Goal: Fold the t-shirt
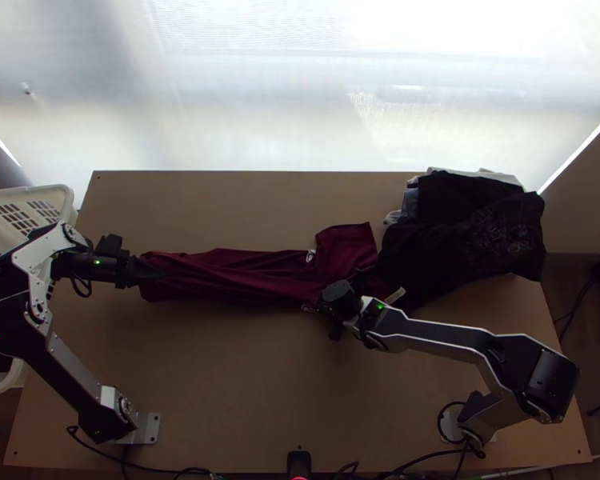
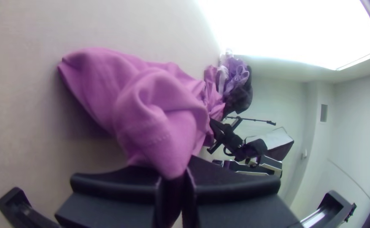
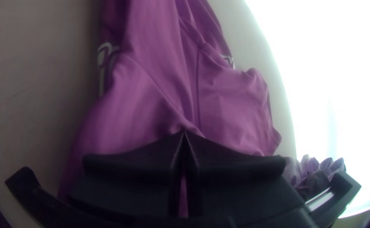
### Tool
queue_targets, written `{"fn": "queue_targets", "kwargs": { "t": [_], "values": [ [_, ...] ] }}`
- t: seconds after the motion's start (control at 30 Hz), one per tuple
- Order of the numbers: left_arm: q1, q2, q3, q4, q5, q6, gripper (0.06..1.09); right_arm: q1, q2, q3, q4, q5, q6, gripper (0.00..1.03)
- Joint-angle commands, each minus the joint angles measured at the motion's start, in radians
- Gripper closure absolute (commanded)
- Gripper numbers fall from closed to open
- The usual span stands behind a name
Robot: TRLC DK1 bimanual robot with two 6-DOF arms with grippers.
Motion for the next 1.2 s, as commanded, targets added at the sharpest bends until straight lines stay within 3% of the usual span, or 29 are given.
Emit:
{"fn": "queue_targets", "kwargs": {
  "t": [0.0,0.33,0.77,1.17],
  "values": [
    [0.066,-0.021,-0.003,-0.087,-0.003,0.085,1.05,0.035,-0.022,0.016,-0.011,0.005,-0.001,1.0],
    [0.172,-0.054,0.003,-0.201,-0.062,0.201,1.05,0.099,-0.064,0.04,-0.093,0.001,0.014,1.0],
    [0.244,-0.121,0.008,-0.212,-0.085,0.207,1.05,0.137,-0.062,0.085,-0.119,-0.025,0.08,1.0],
    [-0.123,-0.158,0.052,-0.193,-0.059,0.112,1.05,0.098,-0.051,0.102,-0.134,-0.059,0.126,1.0]
  ]
}}
